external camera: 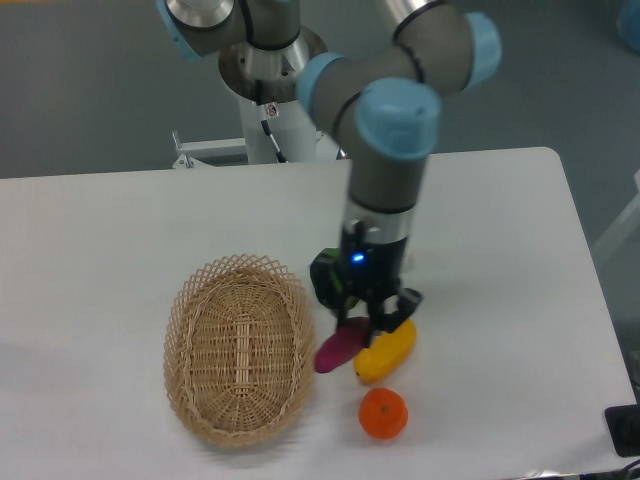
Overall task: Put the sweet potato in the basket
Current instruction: 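Carry the held sweet potato over to the wicker basket, then lower the sweet potato into the basket and open the gripper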
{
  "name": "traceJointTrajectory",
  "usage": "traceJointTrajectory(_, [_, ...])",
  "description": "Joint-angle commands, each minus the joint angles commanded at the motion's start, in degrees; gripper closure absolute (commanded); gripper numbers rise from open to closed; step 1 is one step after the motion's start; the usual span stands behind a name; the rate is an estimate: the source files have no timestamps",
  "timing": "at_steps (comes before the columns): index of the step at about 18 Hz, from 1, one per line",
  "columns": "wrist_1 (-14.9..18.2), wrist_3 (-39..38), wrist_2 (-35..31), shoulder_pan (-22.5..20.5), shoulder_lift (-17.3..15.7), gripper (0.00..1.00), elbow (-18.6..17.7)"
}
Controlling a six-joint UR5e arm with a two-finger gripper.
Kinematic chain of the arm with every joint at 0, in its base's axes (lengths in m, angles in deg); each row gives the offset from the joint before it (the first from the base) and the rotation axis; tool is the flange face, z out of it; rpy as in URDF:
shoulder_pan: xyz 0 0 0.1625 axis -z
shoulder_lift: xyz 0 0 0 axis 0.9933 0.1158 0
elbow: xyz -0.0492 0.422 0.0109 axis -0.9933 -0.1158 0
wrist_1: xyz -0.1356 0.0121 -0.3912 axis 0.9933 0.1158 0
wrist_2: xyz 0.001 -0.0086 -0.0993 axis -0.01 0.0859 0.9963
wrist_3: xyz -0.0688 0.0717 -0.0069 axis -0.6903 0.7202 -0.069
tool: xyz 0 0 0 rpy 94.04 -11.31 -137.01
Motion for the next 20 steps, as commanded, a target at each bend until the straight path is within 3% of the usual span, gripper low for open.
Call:
traceJointTrajectory(7, [-1.32,-5.64,-1.59,5.54,2.98,0.74,-2.64])
traceJointTrajectory(10, [-2.46,-5.73,-7.64,8.78,4.74,0.73,-3.44])
traceJointTrajectory(20, [-4.22,-5.99,-8.45,9.5,6.59,0.73,-3.88])
